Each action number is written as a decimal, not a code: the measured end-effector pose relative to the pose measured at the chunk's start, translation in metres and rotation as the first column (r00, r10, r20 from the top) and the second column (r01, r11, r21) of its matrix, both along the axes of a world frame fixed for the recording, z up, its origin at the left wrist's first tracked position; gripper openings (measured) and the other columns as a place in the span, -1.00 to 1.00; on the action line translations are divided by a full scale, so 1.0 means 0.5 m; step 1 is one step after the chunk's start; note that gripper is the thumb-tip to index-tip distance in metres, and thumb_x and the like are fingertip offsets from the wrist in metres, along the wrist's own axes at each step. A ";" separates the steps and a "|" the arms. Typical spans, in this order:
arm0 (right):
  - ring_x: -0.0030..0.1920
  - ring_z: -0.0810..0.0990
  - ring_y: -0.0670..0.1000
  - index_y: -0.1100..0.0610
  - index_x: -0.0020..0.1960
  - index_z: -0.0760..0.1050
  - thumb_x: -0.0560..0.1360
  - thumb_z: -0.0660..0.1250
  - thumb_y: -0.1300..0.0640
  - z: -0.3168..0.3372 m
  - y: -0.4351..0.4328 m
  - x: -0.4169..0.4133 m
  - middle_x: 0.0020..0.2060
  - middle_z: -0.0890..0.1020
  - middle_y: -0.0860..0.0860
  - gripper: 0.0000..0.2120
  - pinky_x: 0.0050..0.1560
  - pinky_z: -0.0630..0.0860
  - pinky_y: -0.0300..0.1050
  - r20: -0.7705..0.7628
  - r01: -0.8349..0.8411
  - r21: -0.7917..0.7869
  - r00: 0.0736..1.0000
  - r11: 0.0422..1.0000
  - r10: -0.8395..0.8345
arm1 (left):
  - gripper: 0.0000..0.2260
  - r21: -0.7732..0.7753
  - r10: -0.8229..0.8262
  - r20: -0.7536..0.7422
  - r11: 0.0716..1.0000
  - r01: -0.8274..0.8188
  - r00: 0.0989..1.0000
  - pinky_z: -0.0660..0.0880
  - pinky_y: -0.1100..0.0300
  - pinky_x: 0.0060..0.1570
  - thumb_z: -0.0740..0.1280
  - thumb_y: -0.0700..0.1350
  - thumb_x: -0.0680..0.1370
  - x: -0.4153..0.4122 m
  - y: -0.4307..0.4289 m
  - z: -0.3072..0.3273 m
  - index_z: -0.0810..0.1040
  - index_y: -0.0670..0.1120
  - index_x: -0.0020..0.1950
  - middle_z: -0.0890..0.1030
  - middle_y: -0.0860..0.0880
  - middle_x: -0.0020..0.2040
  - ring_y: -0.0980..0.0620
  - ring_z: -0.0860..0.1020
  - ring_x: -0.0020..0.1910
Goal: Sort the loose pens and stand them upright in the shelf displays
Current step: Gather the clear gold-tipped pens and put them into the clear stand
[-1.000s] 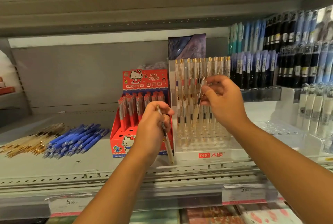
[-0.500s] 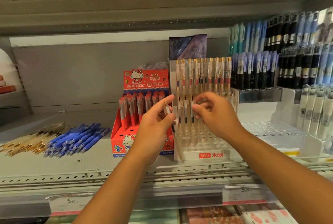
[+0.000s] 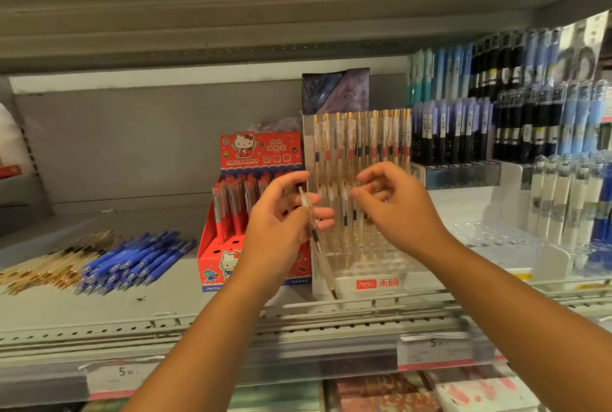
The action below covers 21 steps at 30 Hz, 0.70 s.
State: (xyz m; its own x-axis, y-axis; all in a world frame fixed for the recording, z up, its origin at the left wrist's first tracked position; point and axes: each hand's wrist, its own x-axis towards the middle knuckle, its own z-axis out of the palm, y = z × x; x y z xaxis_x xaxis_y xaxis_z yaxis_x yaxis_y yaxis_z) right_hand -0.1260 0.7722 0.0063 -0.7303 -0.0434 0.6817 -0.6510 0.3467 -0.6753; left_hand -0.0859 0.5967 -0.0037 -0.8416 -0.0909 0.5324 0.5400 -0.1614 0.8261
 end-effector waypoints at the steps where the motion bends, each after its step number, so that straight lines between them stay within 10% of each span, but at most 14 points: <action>1: -0.25 0.66 0.02 0.06 0.02 0.50 0.51 0.41 0.18 0.005 0.000 0.008 -0.17 0.61 0.05 -0.87 -0.23 0.64 -0.08 0.037 -0.090 -0.049 0.995 0.995 0.092 | -0.59 -0.008 0.003 -0.022 1.000 -0.003 1.000 0.64 0.11 -0.13 0.20 -0.48 0.55 0.000 0.003 0.008 0.58 -0.03 0.17 0.64 -0.21 0.00 -0.14 0.70 -0.08; 9: -0.17 0.71 0.10 0.05 0.14 0.41 0.45 0.47 0.28 0.028 0.003 0.034 -0.18 0.69 0.04 -0.64 -0.13 0.67 -0.03 0.109 -0.325 -0.124 0.935 0.938 0.338 | -0.67 -0.212 0.035 -0.235 0.973 -0.086 0.971 0.59 0.29 -0.19 0.24 -0.42 0.57 -0.010 0.054 0.091 0.56 -0.02 0.11 0.69 0.05 -0.09 0.13 0.66 0.03; 13: -0.22 0.71 0.08 -0.04 0.17 0.40 0.48 0.44 0.30 0.038 0.022 0.024 -0.19 0.67 0.06 -0.61 -0.17 0.67 -0.03 0.032 -0.271 -0.127 0.960 0.954 0.277 | -0.65 -0.418 0.115 -0.332 0.872 -0.256 0.936 0.50 0.31 0.15 0.29 -0.30 0.59 -0.025 0.064 0.110 0.49 -0.01 0.34 0.59 0.02 0.22 0.17 0.55 0.19; 21: -0.22 0.67 -0.11 -0.17 0.41 0.27 0.52 0.41 0.20 0.008 0.031 -0.026 -0.10 0.56 -0.05 -0.41 -0.22 0.61 -0.24 -0.088 0.022 -0.035 0.996 0.999 -0.025 | -0.48 -0.817 0.262 -0.478 0.218 -0.534 0.838 0.34 -0.09 0.40 0.41 -0.02 0.53 -0.077 0.023 0.058 0.37 -0.01 0.47 0.44 -0.01 0.43 -0.02 0.36 0.42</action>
State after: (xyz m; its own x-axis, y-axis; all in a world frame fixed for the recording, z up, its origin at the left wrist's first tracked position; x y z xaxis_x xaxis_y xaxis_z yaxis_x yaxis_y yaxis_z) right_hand -0.1388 0.7879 0.0105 -0.6679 -0.0023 0.7442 -0.7003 0.3403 -0.6275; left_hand -0.1245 0.6084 0.0253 -0.7159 0.2597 0.6482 0.4477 0.8831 0.1406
